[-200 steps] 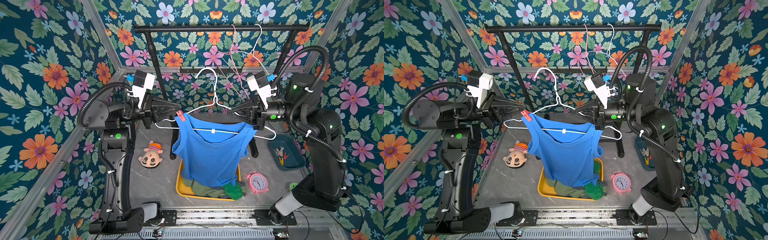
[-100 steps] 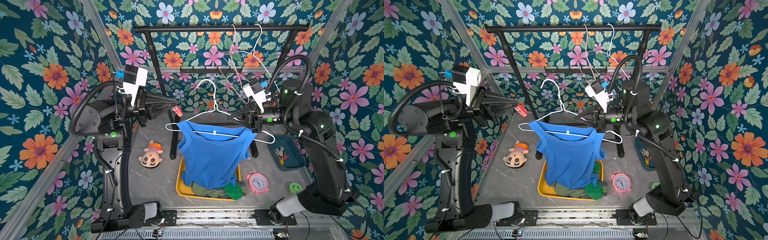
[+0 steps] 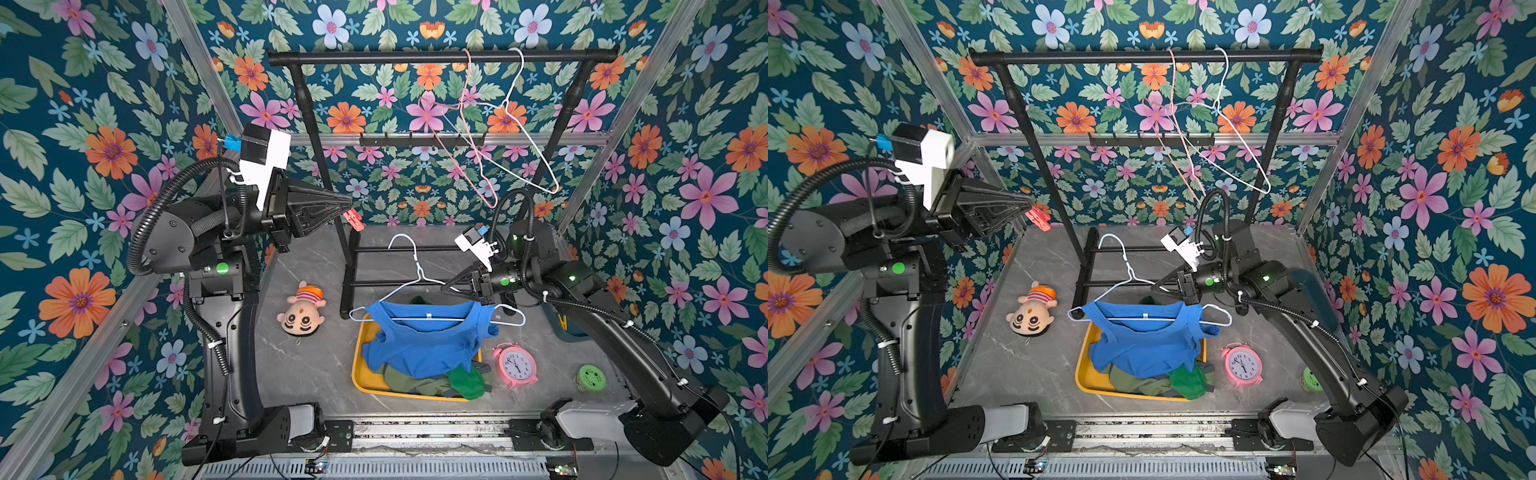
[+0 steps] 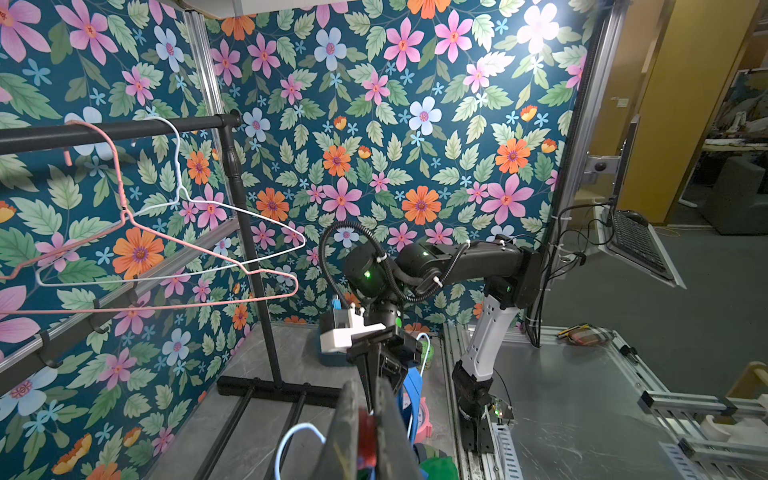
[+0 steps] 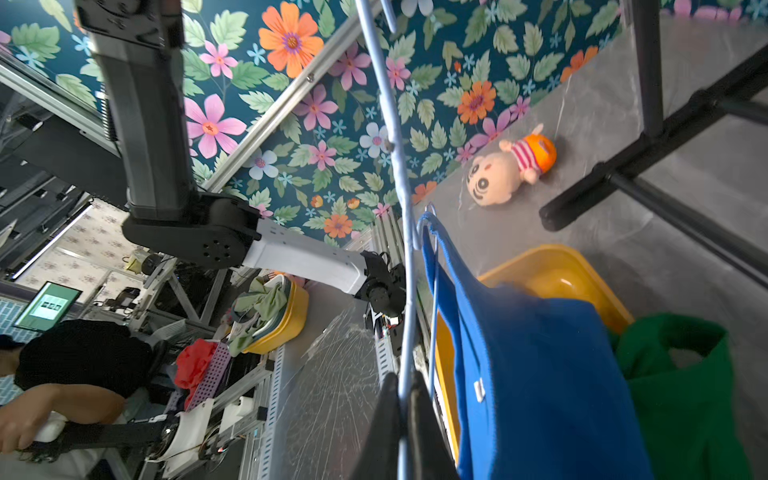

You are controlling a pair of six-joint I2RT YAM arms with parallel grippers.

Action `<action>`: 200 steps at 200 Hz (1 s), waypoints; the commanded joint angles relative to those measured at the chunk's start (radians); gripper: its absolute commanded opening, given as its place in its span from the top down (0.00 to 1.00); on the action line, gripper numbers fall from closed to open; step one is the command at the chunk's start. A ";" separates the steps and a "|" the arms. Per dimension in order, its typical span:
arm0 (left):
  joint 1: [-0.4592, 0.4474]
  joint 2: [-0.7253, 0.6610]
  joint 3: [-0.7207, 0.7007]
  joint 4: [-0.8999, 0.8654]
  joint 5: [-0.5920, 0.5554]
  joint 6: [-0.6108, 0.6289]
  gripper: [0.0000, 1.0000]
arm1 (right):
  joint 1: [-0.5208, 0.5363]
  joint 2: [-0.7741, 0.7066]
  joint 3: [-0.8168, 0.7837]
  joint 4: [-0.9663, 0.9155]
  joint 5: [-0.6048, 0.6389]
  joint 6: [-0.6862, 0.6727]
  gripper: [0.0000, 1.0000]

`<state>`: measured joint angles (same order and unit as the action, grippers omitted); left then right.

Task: Remove the clothespins securing tank tops to the hanger
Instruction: Remove the clothespin from the hanger, then place the hanger in the basket.

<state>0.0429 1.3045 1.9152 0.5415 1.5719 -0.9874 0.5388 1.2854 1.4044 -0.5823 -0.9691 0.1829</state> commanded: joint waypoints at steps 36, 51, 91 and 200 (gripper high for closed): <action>0.001 0.001 -0.003 -0.031 0.075 0.027 1.00 | 0.060 0.064 -0.228 0.203 0.074 0.070 1.00; 0.001 -0.002 -0.008 -0.057 0.072 0.045 1.00 | 0.067 0.083 -0.287 0.232 0.123 0.072 1.00; -0.001 0.000 -0.021 -0.062 0.056 0.056 1.00 | 0.071 0.170 -0.313 0.242 0.204 0.064 1.00; -0.005 -0.016 -0.083 -0.137 0.043 0.124 1.00 | 0.071 0.078 -0.061 -0.045 0.419 -0.088 0.49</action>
<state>0.0391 1.2907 1.8385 0.4240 1.5715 -0.8864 0.6094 1.3895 1.2510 -0.5449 -0.6010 0.1635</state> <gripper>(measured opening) 0.089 0.509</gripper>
